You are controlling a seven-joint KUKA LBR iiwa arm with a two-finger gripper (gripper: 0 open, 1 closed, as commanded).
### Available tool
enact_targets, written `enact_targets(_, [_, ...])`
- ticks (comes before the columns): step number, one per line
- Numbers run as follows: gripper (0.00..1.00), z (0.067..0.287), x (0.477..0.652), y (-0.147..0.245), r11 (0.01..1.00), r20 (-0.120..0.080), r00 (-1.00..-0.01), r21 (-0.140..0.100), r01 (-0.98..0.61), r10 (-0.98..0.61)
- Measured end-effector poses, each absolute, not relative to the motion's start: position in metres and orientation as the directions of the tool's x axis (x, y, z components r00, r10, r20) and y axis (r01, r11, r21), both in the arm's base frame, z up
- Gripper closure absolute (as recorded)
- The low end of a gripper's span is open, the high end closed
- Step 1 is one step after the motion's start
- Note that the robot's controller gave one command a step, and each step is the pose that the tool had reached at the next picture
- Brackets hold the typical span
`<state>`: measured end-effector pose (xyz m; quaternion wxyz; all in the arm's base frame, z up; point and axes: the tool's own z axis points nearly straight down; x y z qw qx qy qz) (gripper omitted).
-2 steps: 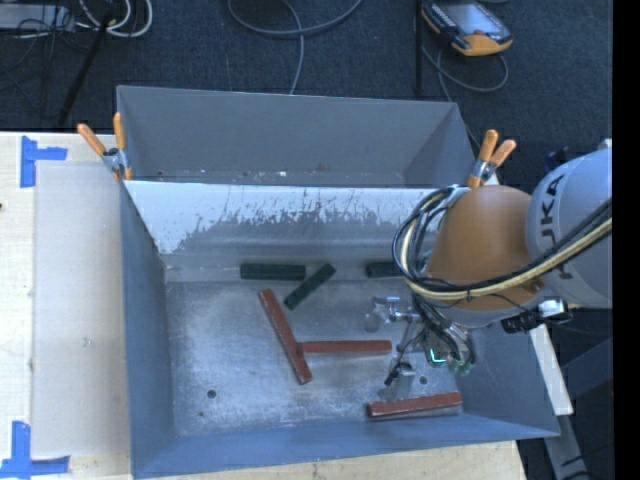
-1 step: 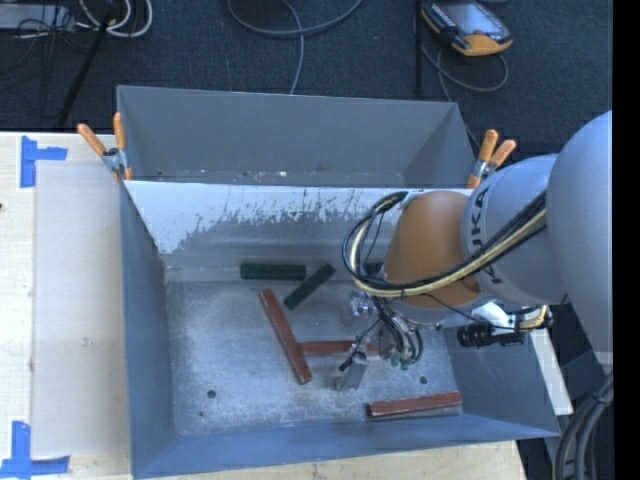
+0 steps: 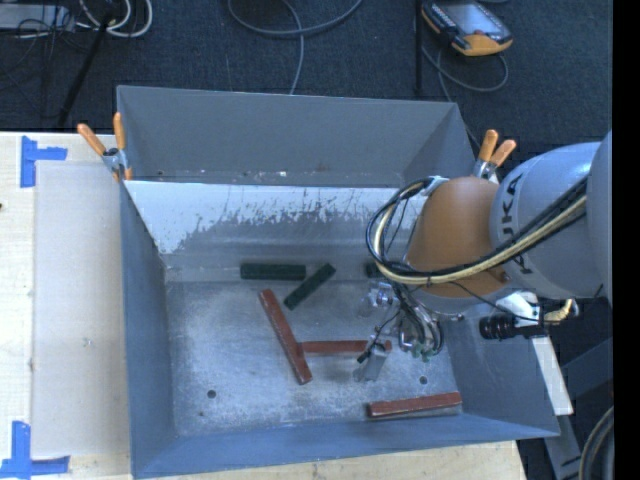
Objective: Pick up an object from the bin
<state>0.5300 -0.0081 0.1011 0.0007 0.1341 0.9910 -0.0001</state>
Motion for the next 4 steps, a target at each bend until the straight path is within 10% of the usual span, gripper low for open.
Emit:
enact_targets(2, [0.0, 0.068, 0.508, 0.101, 0.949, 0.005, -0.949, 0.0, 0.316, 0.316])
enact_targets(3, [0.0, 0.07, 0.524, 0.076, 0.944, 0.0, -0.944, -0.001, 0.331, 0.331])
enact_targets(4, [1.0, 0.07, 0.524, 0.077, 0.945, 0.0, -0.945, -0.001, 0.328, 0.328])
